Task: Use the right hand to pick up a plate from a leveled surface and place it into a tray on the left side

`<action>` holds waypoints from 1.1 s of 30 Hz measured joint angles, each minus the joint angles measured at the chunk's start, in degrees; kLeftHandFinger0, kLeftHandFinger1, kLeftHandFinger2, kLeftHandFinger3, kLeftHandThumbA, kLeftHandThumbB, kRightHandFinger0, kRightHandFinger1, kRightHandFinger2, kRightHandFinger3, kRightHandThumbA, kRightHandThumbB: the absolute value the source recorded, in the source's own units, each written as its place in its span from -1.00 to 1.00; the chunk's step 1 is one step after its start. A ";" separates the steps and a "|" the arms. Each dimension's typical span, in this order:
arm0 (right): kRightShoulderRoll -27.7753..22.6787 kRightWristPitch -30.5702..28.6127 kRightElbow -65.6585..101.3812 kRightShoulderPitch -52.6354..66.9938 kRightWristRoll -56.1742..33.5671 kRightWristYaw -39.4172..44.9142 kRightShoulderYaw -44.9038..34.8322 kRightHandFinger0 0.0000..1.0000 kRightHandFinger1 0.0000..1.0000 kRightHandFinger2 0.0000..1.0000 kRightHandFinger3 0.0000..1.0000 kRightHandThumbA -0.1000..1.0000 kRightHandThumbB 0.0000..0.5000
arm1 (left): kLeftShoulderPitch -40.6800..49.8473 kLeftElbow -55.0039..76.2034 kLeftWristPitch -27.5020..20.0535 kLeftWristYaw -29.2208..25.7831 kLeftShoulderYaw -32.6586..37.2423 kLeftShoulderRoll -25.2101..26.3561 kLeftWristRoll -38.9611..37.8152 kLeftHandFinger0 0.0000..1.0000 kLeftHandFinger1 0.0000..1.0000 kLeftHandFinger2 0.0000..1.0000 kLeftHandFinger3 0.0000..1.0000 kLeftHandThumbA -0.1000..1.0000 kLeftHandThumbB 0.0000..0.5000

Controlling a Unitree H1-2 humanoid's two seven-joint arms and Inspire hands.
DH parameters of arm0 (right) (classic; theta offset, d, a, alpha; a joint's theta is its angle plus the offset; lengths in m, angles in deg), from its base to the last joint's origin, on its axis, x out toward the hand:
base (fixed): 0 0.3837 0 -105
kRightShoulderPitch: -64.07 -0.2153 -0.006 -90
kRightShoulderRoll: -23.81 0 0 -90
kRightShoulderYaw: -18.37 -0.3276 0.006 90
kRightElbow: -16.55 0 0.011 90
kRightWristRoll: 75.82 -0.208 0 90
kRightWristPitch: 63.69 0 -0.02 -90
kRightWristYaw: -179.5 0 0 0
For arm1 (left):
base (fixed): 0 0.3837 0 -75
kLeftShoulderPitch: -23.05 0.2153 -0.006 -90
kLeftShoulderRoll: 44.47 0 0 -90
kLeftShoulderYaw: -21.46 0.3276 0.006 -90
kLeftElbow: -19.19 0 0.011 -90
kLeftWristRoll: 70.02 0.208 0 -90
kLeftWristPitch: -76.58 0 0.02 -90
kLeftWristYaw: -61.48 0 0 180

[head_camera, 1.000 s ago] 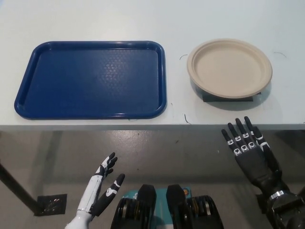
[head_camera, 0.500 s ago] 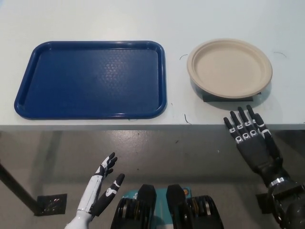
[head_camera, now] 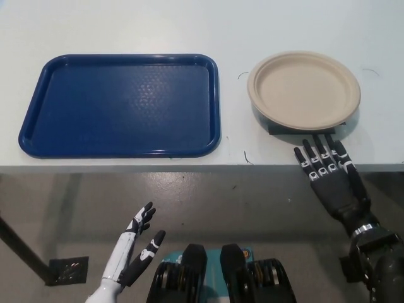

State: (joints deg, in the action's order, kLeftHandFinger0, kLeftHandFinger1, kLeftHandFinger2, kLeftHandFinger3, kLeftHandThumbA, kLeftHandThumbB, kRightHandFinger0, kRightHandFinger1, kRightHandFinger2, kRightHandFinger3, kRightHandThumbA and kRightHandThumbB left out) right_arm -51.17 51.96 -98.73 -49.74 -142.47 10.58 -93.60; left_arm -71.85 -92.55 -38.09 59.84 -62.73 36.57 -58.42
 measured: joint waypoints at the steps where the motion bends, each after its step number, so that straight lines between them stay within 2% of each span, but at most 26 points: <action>1: 0.00 -0.01 -0.40 -0.24 0.14 0.06 -0.02 1.00 1.00 1.00 1.00 1.00 0.59 | 0.00 0.00 0.00 0.00 0.02 0.05 0.00 1.00 1.00 1.00 1.00 0.72 -0.31; 9: -0.10 -0.23 -5.03 -3.16 1.21 1.06 -0.65 1.00 1.00 1.00 1.00 1.00 0.66 | 0.00 0.05 0.00 0.03 0.11 0.39 -0.03 1.00 1.00 1.00 1.00 0.71 -0.29; 17: -0.22 -0.38 -8.73 -6.64 2.73 1.78 -1.93 1.00 1.00 1.00 1.00 1.00 0.74 | -0.01 0.05 0.00 0.04 0.29 0.55 -0.08 1.00 1.00 1.00 1.00 0.74 -0.18; 26: -1.23 -0.99 -13.21 -9.54 4.62 3.31 -2.69 1.00 1.00 1.00 1.00 1.00 0.89 | -0.01 0.14 -0.01 0.06 0.31 0.61 -0.08 1.00 1.00 1.00 1.00 0.72 -0.21; 27: -1.38 -1.15 -13.87 -10.04 4.94 3.42 -2.69 1.00 1.00 1.00 1.00 1.00 0.85 | -0.01 0.17 -0.01 0.07 0.32 0.61 -0.08 1.00 1.00 1.00 1.00 0.72 -0.18; 28: -1.53 -1.21 -14.31 -10.38 5.22 3.42 -2.69 1.00 1.00 1.00 1.00 1.00 0.62 | -0.01 0.22 -0.01 0.07 0.32 0.61 -0.09 1.00 1.00 1.00 1.00 0.72 -0.17; 29: -1.75 -1.19 -14.61 -10.88 5.63 3.02 -2.65 1.00 1.00 1.00 1.00 1.00 0.67 | -0.01 0.25 -0.01 0.07 0.32 0.63 -0.08 1.00 1.00 1.00 1.00 0.72 -0.17; 30: -1.91 -1.13 -14.68 -11.15 5.92 2.59 -2.63 0.45 0.48 0.71 0.89 0.84 0.43 | -0.01 0.26 -0.01 0.07 0.32 0.64 -0.08 1.00 1.00 1.00 1.00 0.72 -0.17; 31: -2.15 -0.92 -14.65 -11.58 6.64 1.33 -2.56 -0.92 -0.86 -0.45 -0.33 0.29 -0.14 | -0.01 0.26 -0.01 0.07 0.32 0.67 -0.08 1.00 1.00 1.00 1.00 0.72 -0.17; 32: -2.35 -0.76 -14.62 -11.88 7.34 0.09 -2.45 -0.98 -0.97 -0.64 -0.54 0.01 -0.38 | -0.01 0.23 -0.01 0.07 0.32 0.67 -0.07 1.00 1.00 1.00 1.00 0.72 -0.14; 33: -2.43 -0.60 -14.63 -12.06 7.77 -1.01 -2.36 -1.00 -1.00 -0.64 -0.45 -0.46 -0.67 | 0.00 0.20 0.00 0.07 0.33 0.66 -0.07 1.00 1.00 1.00 1.00 0.72 -0.14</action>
State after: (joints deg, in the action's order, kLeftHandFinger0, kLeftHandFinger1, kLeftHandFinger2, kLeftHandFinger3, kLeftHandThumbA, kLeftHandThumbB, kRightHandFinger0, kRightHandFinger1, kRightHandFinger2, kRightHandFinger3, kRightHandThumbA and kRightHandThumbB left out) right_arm -53.60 51.37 -113.36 -61.81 -134.70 9.57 -95.96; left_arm -71.86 -92.35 -38.10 59.91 -62.41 37.23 -58.49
